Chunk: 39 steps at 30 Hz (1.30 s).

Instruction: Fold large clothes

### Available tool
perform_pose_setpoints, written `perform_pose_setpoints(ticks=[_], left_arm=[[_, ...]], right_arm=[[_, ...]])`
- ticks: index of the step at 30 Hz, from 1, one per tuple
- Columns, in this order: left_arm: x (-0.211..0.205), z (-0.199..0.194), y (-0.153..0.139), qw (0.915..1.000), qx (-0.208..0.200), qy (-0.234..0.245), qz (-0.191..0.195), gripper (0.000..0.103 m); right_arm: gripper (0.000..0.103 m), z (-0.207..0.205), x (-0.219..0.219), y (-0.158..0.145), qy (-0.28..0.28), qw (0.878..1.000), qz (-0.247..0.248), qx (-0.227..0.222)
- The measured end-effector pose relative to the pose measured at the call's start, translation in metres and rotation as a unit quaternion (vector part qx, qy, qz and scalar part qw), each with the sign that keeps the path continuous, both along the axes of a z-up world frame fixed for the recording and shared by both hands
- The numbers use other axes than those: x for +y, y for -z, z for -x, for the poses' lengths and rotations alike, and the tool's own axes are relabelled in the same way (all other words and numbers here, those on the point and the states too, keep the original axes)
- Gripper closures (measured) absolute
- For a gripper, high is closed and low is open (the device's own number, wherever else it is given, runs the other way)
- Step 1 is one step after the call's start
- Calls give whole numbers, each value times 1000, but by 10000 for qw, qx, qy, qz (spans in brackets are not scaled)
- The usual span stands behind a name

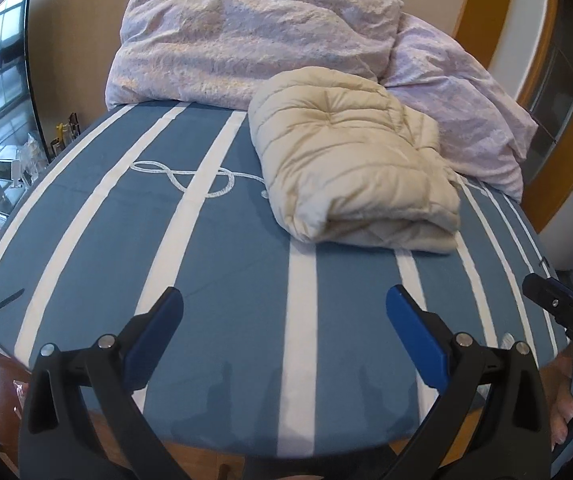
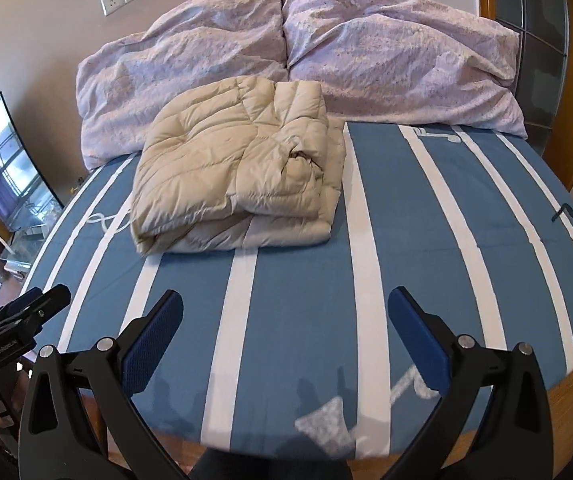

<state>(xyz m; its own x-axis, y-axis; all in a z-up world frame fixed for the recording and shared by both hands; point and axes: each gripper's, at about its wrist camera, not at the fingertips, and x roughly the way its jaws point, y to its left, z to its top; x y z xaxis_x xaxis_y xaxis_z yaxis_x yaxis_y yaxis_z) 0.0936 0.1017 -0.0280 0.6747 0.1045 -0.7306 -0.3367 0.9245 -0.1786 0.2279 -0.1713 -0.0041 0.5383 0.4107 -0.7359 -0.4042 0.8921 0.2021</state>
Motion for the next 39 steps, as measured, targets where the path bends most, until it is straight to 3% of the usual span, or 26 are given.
perform_pose_setpoints(ticks=[16,39], left_arm=[[-25,22,-22,9985,58,478,246,2],[-32,21,-36,9972,-112,666,334,2]], right_arm=[[1,18,-13,-6,-71,9992,-267,301],[1,23,-7,-20,-213,9985,-456,219]])
